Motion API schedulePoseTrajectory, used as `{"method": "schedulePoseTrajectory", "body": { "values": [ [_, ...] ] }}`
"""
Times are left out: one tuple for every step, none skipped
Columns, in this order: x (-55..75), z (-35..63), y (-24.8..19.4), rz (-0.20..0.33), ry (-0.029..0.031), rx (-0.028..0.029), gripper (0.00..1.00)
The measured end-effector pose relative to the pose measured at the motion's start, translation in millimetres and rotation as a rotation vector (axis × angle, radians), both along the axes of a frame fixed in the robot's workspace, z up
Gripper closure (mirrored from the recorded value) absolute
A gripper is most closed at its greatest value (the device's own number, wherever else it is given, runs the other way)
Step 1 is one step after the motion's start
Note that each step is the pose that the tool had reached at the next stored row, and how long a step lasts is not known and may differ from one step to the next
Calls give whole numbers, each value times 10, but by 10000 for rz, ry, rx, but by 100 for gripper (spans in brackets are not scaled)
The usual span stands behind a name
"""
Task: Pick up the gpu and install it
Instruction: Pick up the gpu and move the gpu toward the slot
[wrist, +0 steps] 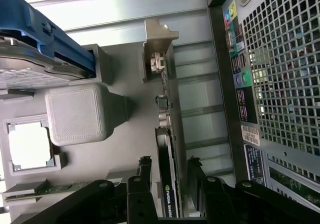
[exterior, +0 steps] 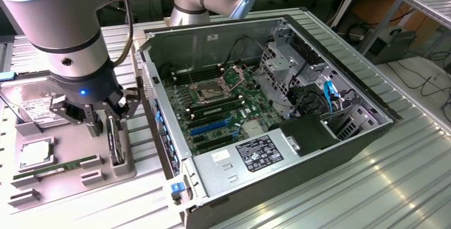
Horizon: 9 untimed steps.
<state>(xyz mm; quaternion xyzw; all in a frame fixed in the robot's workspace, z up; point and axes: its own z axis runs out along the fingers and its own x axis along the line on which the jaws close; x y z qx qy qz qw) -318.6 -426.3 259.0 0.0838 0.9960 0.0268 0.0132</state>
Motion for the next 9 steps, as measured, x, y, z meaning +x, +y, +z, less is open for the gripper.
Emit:
{"method": "schedulePoseTrajectory", "body": {
  "values": [
    [-1, -10, 0, -13, 0, 23, 58],
    [-4, -20, 0, -15, 0, 36, 58],
    [-9, -37, 0, -15, 0, 42, 58],
    [-12, -53, -1, -14, 0, 46, 58],
    [-15, -70, -1, -13, 1, 50, 58],
    [-17, -88, 0, -6, 0, 53, 58],
    [-18, -105, 0, 9, -1, 56, 58],
    [-18, -119, 0, 34, -2, 56, 58],
    [-18, -130, 3, 63, -5, 56, 58]
  ]
}}
